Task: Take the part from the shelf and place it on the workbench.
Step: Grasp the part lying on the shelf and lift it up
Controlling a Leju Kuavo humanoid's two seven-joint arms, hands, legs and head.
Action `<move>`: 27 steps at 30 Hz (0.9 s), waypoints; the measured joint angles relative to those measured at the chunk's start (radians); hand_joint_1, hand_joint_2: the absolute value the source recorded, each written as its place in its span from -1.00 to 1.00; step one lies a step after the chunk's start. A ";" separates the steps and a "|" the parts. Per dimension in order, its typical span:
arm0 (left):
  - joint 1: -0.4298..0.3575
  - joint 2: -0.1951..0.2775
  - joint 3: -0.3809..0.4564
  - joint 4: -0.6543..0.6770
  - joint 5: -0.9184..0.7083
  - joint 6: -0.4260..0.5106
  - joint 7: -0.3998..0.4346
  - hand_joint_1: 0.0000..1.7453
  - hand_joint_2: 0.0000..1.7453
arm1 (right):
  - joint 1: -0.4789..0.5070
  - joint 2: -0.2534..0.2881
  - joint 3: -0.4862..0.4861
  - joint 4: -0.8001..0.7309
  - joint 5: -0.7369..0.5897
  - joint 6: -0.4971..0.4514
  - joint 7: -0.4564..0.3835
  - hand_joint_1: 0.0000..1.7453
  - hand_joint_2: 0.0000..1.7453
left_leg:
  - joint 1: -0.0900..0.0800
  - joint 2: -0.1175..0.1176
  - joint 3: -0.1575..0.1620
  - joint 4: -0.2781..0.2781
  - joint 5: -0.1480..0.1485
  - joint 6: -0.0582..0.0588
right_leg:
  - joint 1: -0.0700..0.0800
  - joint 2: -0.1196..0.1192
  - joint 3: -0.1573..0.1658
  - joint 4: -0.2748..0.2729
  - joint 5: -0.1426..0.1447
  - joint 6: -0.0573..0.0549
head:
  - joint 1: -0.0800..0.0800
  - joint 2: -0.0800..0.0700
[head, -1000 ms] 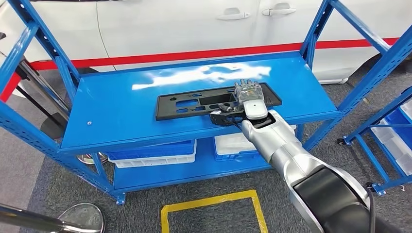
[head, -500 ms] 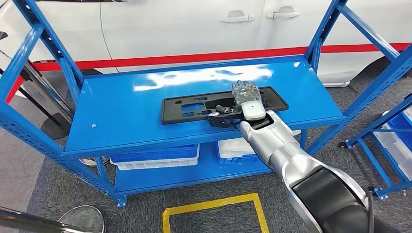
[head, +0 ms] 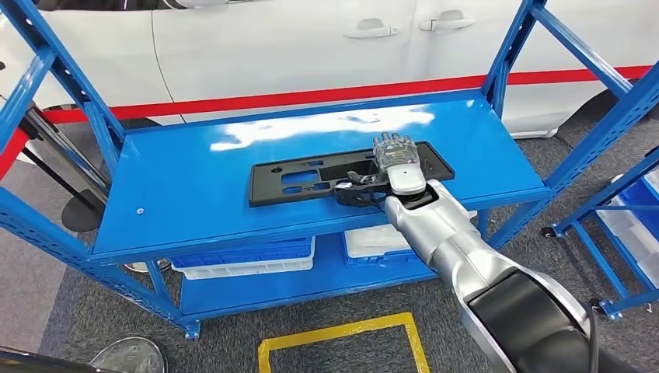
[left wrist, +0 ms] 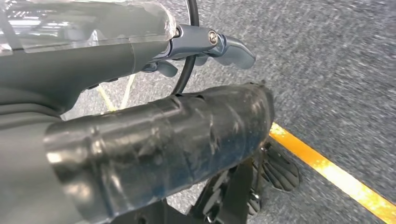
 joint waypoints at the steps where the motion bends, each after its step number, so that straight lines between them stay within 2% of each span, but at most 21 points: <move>1: 0.000 0.000 0.000 0.000 -0.001 -0.002 0.000 -1.00 -1.00 | 0.001 0.000 0.000 0.000 -0.002 0.000 -0.001 -1.00 -1.00 | -0.001 -0.001 0.004 -0.007 -0.004 0.002 | 0.002 0.001 -0.002 0.003 -0.002 -0.002 | 0.000 0.000; 3: 0.000 0.000 0.000 0.000 -0.004 -0.005 0.002 -1.00 -1.00 | 0.004 0.000 0.000 0.000 -0.006 0.000 -0.003 -1.00 -1.00 | -0.002 -0.002 0.005 -0.012 -0.002 0.003 | 0.002 0.001 -0.001 0.003 -0.002 -0.009 | 0.001 0.000; 4: 0.001 0.000 0.000 0.000 -0.004 -0.006 0.003 -1.00 -1.00 | 0.005 0.000 0.000 0.000 -0.009 0.001 -0.004 -1.00 -0.50 | -0.003 -0.002 0.005 -0.012 -0.002 0.004 | 0.002 0.001 0.000 0.001 -0.002 -0.013 | 0.000 0.000; 7: 0.001 0.001 0.001 0.000 -0.005 -0.008 0.007 -1.00 -1.00 | 0.008 0.000 0.000 0.000 -0.016 0.002 -0.006 -1.00 1.00 | -0.005 -0.003 0.005 -0.012 -0.003 0.007 | 0.002 -0.001 0.003 -0.004 -0.001 -0.010 | 0.000 0.000; 11: 0.000 0.002 0.002 0.000 -0.005 -0.007 0.010 -1.00 -1.00 | 0.017 0.000 0.000 0.001 -0.022 0.003 -0.009 -1.00 1.00 | -0.007 -0.003 0.005 -0.011 -0.005 0.011 | -0.001 0.000 0.003 -0.007 0.001 -0.005 | 0.000 0.000; 15: 0.000 0.002 0.003 0.000 -0.005 -0.006 0.014 -1.00 -1.00 | 0.024 0.000 0.000 0.001 -0.031 0.015 -0.014 -1.00 1.00 | -0.009 -0.002 0.005 -0.010 -0.005 0.014 | -0.003 0.000 0.003 -0.007 0.001 0.008 | 0.000 0.000; 19: 0.000 0.002 0.005 0.000 -0.005 -0.006 0.016 -1.00 -1.00 | 0.030 0.000 0.000 0.002 -0.035 0.028 -0.019 -1.00 -1.00 | -0.009 -0.002 0.005 -0.010 -0.005 0.015 | -0.003 0.000 0.003 -0.007 0.001 0.010 | 0.000 0.000; 27: 0.000 0.002 0.005 0.000 -0.007 -0.006 0.019 -1.00 -1.00 | 0.037 -0.001 0.000 0.010 -0.044 0.037 -0.020 -1.00 -1.00 | -0.007 -0.002 0.006 -0.010 -0.004 0.014 | -0.001 0.000 0.002 -0.006 0.001 0.011 | 0.000 0.000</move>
